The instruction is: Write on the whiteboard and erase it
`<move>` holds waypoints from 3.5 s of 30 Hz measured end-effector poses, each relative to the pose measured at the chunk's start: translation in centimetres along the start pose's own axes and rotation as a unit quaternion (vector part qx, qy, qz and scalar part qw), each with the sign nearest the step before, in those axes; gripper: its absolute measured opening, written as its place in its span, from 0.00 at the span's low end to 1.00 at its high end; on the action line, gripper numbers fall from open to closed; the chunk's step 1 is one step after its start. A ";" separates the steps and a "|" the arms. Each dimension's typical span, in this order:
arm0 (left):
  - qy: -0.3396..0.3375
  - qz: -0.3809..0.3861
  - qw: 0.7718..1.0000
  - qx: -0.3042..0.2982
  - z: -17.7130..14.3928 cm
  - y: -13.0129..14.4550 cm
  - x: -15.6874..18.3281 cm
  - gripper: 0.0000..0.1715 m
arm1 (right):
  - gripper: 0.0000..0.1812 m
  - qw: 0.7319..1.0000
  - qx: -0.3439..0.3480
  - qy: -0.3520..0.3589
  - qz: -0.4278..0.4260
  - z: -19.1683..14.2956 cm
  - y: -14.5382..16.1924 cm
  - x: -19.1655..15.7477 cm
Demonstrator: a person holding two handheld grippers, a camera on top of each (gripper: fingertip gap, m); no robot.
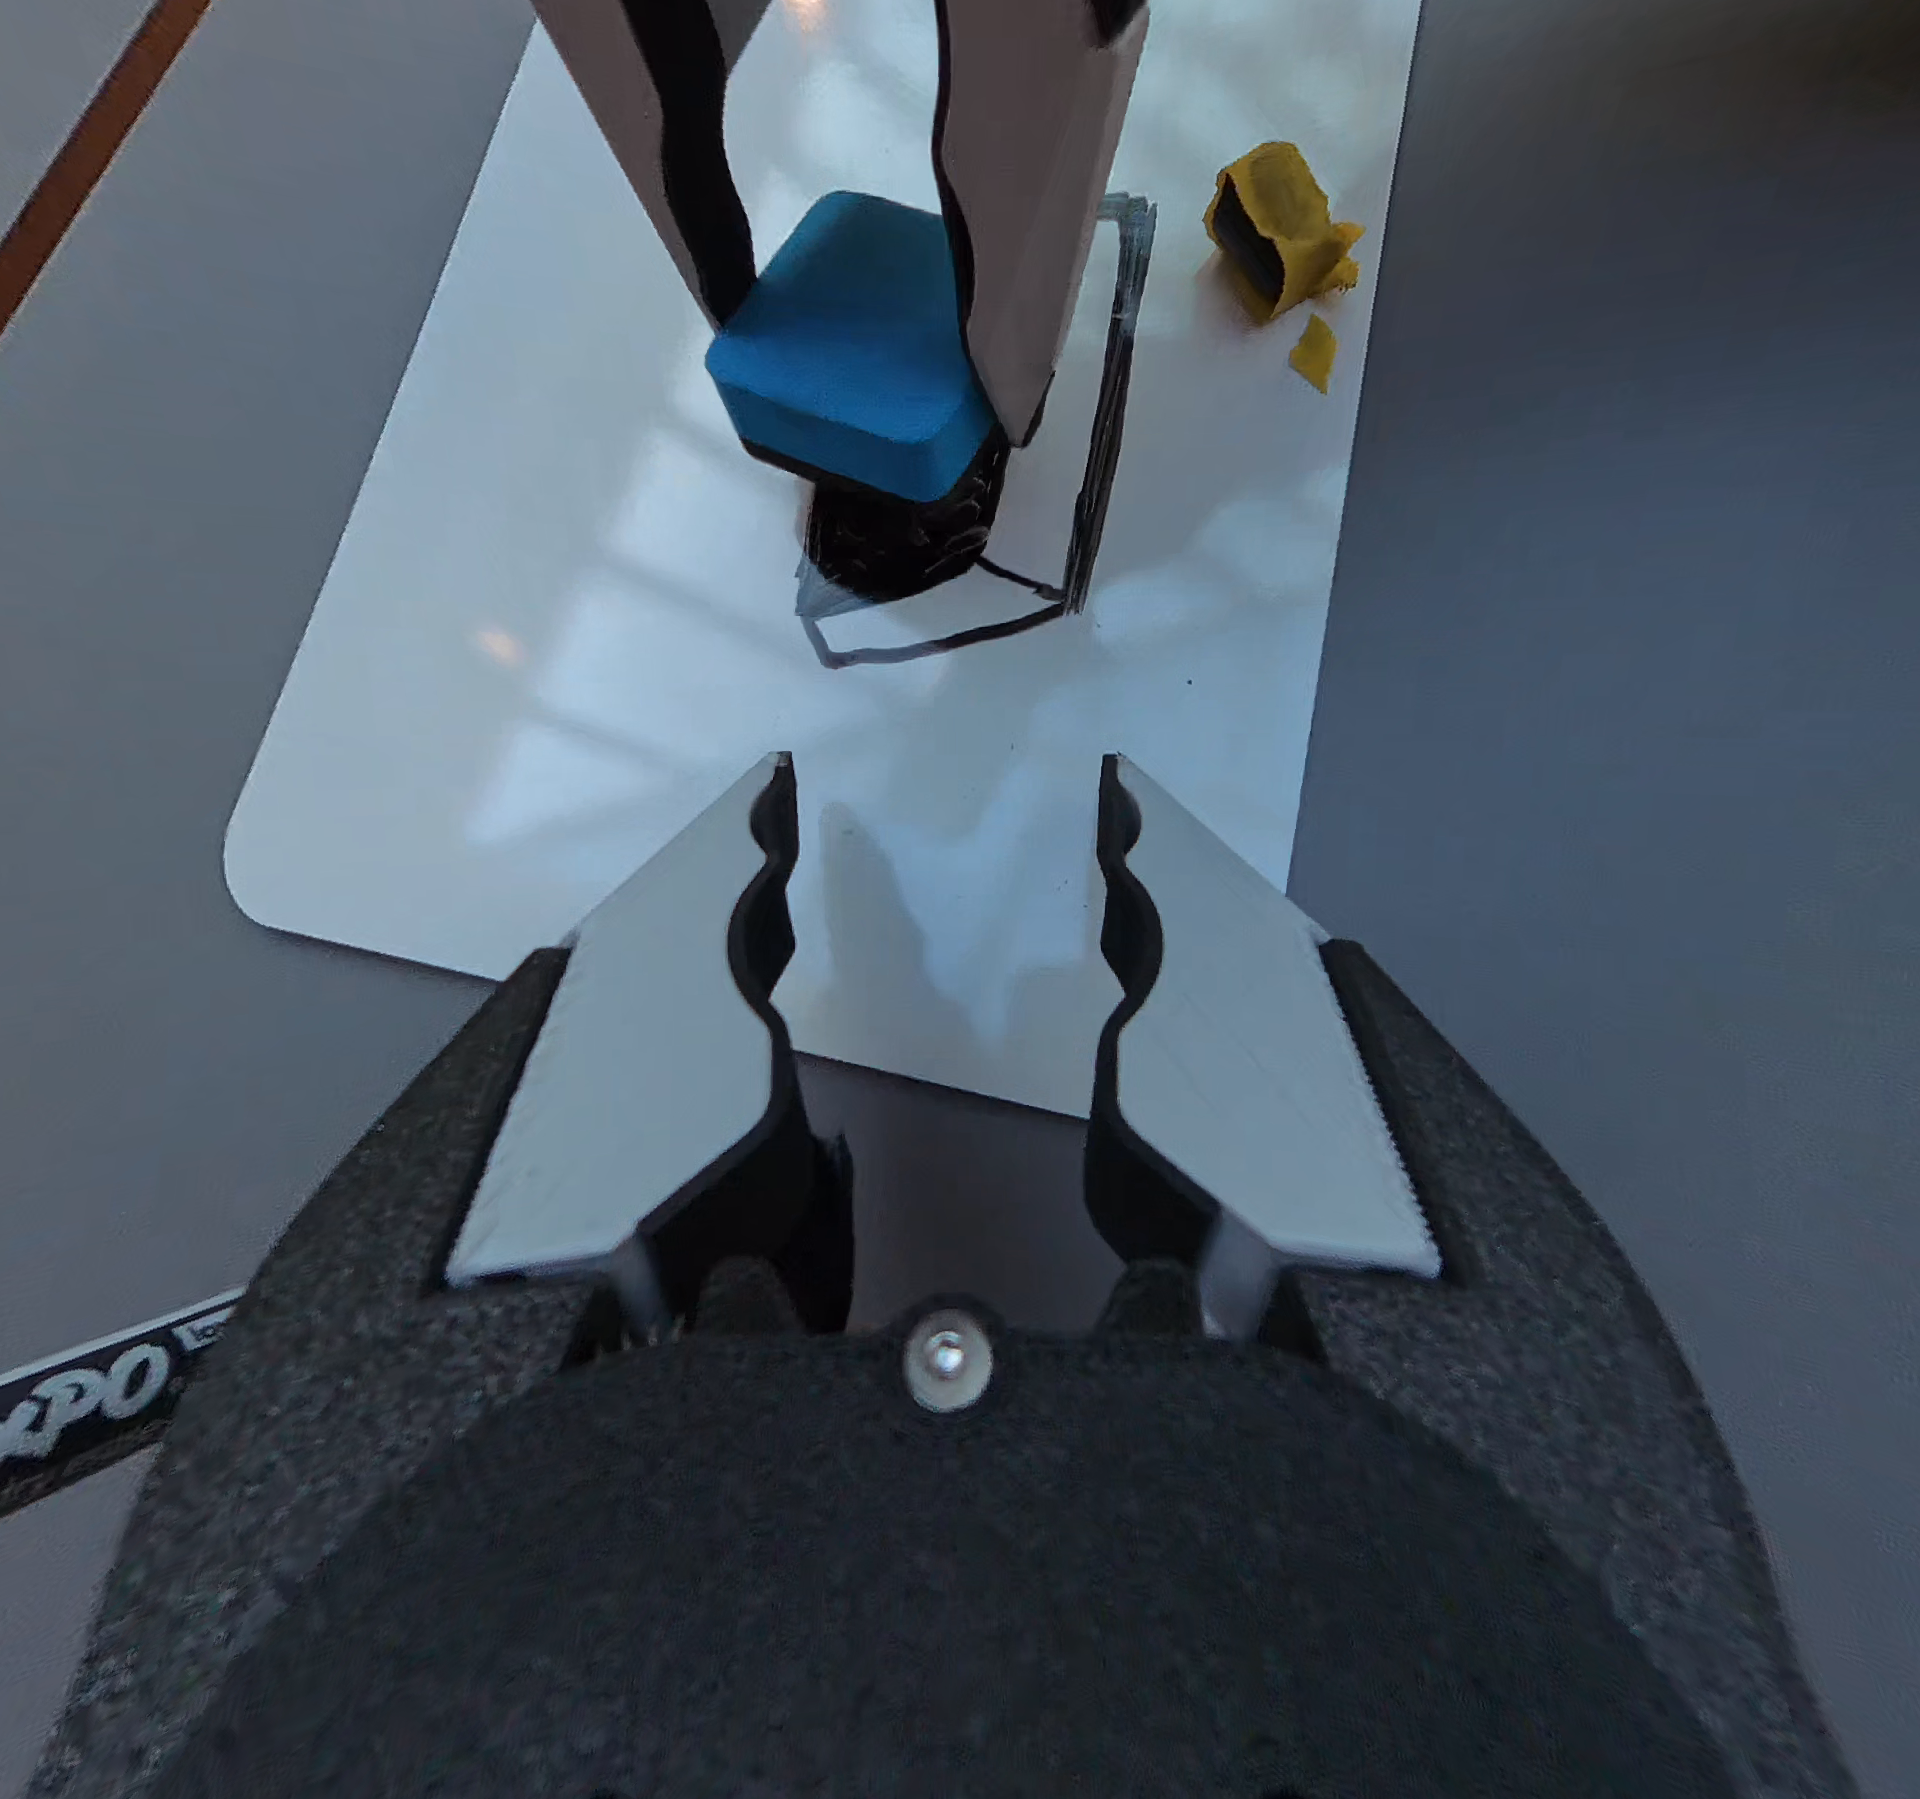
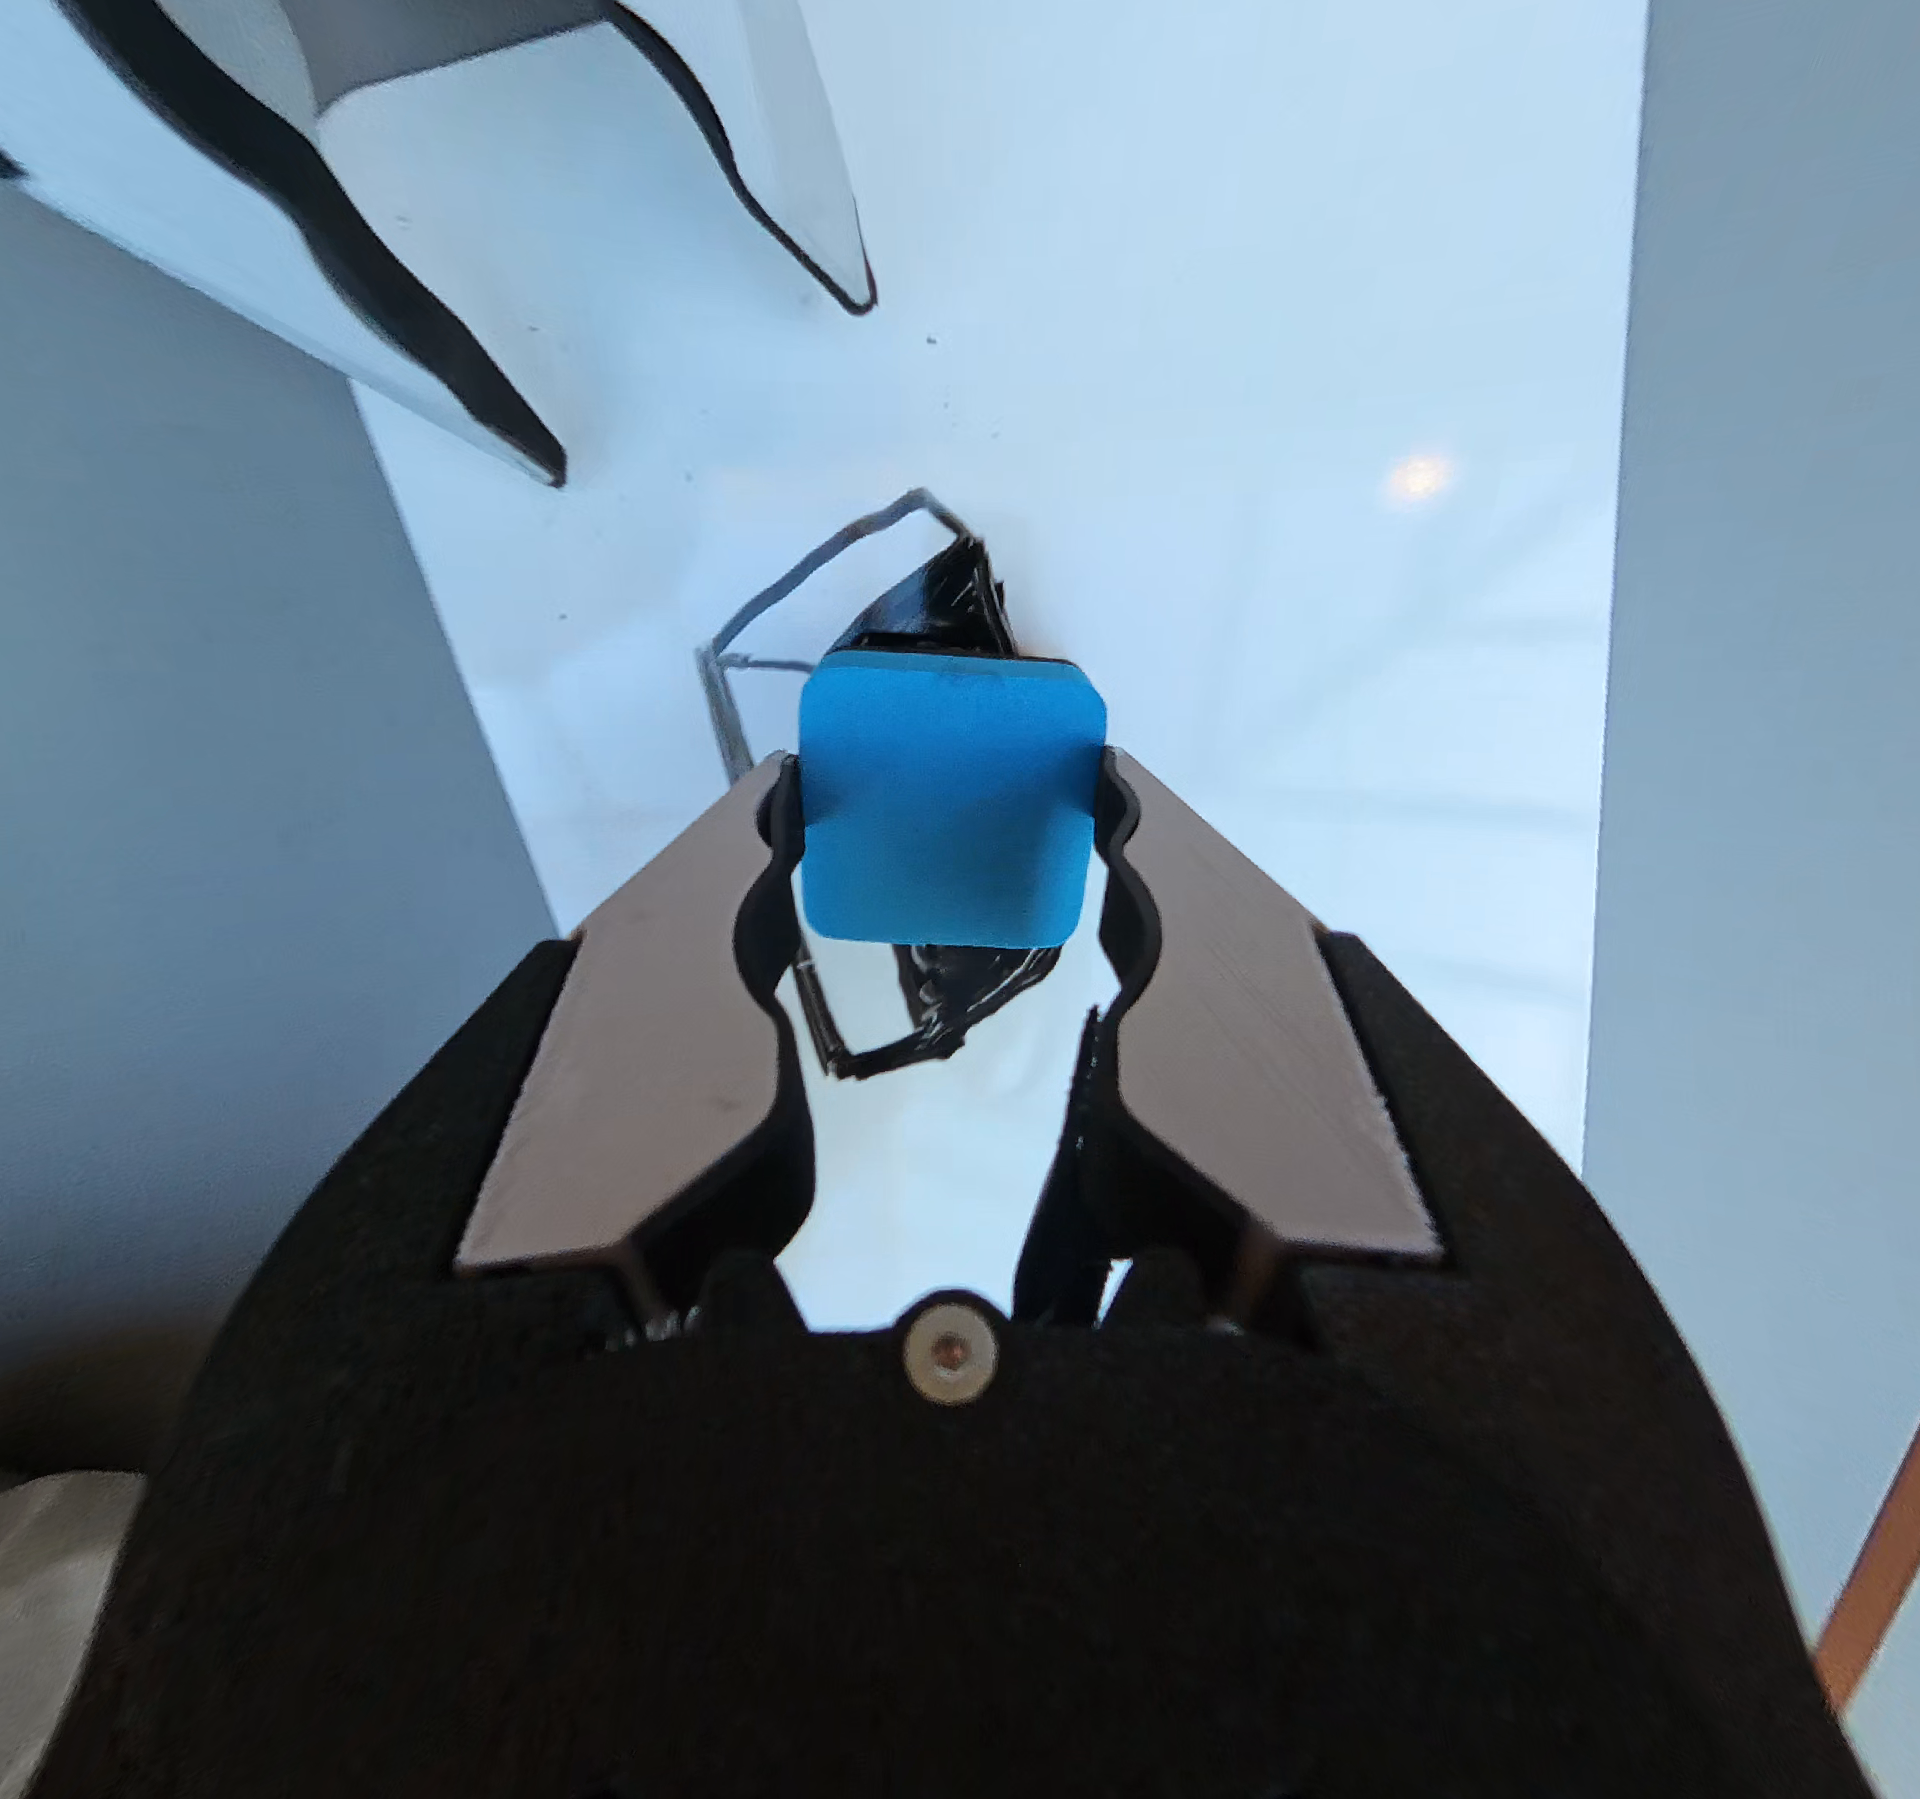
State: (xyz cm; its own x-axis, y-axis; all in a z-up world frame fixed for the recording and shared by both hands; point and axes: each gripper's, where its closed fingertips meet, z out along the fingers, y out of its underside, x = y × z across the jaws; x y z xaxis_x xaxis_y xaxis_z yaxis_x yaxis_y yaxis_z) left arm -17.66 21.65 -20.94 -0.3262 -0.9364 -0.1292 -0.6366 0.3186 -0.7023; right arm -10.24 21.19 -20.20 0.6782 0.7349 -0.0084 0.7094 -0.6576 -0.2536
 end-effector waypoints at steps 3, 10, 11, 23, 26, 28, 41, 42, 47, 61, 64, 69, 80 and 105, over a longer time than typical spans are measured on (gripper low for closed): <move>0.007 -0.013 1.000 -0.007 0.3 0.7 -0.2 0.35 | 0.31 1.000 0.001 0.017 -0.024 0.9 -0.9 0.3; 0.035 -0.058 0.998 0.005 0.5 0.9 0.0 0.33 | 0.30 0.997 0.055 0.031 -0.033 1.0 -1.2 -0.2; 0.035 -0.059 0.998 0.010 0.6 0.9 0.0 0.33 | 0.31 0.997 0.068 0.022 -0.026 1.0 -1.4 -0.5; 0.035 -0.061 0.997 0.016 0.5 1.0 0.0 0.33 | 0.29 0.998 0.059 -0.009 0.026 1.3 -1.9 0.0; 0.035 -0.060 0.997 0.015 0.5 1.0 0.0 0.33 | 0.29 0.998 0.054 0.001 -0.024 2.1 -4.1 -2.0; 0.036 -0.060 0.997 0.015 0.5 1.0 0.1 0.33 | 0.29 0.999 0.031 0.004 -0.015 1.9 -3.3 -1.8; 0.037 -0.061 0.997 0.018 0.5 0.9 0.1 0.33 | 0.29 0.998 0.020 0.023 0.062 1.4 -1.4 0.7; 0.035 -0.061 0.997 0.018 0.5 0.9 0.1 0.33 | 0.29 0.998 0.020 0.028 0.052 1.6 -2.2 0.4; 0.037 -0.062 0.997 0.018 0.5 0.9 0.2 0.33 | 0.29 0.999 0.021 0.017 0.029 1.6 -2.0 -2.3; 0.033 -0.060 0.998 0.016 0.5 0.9 0.2 0.32 | 0.29 0.993 0.005 0.054 0.109 1.0 0.2 0.6; 0.036 -0.060 0.997 0.016 0.5 0.9 0.3 0.32 | 0.29 0.999 0.016 0.029 0.030 1.8 -2.2 -4.2; 0.033 -0.059 0.998 0.016 0.5 0.8 0.4 0.32 | 0.29 0.989 0.007 0.036 0.144 0.2 3.1 1.3; 0.035 -0.058 0.998 0.016 0.6 0.8 0.5 0.32 | 0.28 0.985 0.005 0.034 0.169 -0.4 5.2 1.4; 0.034 -0.056 0.998 0.014 0.7 0.7 0.6 0.32 | 0.29 0.982 -0.024 0.077 0.171 -0.6 6.2 0.4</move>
State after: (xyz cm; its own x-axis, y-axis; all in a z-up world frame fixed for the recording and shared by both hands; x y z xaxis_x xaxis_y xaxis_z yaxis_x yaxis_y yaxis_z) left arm -17.85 21.20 -21.97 -0.3009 -0.9536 -0.0024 -0.6521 0.2076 -0.7291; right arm -5.50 17.29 -21.19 0.8968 0.4381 0.0618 0.4406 -0.8716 -0.2150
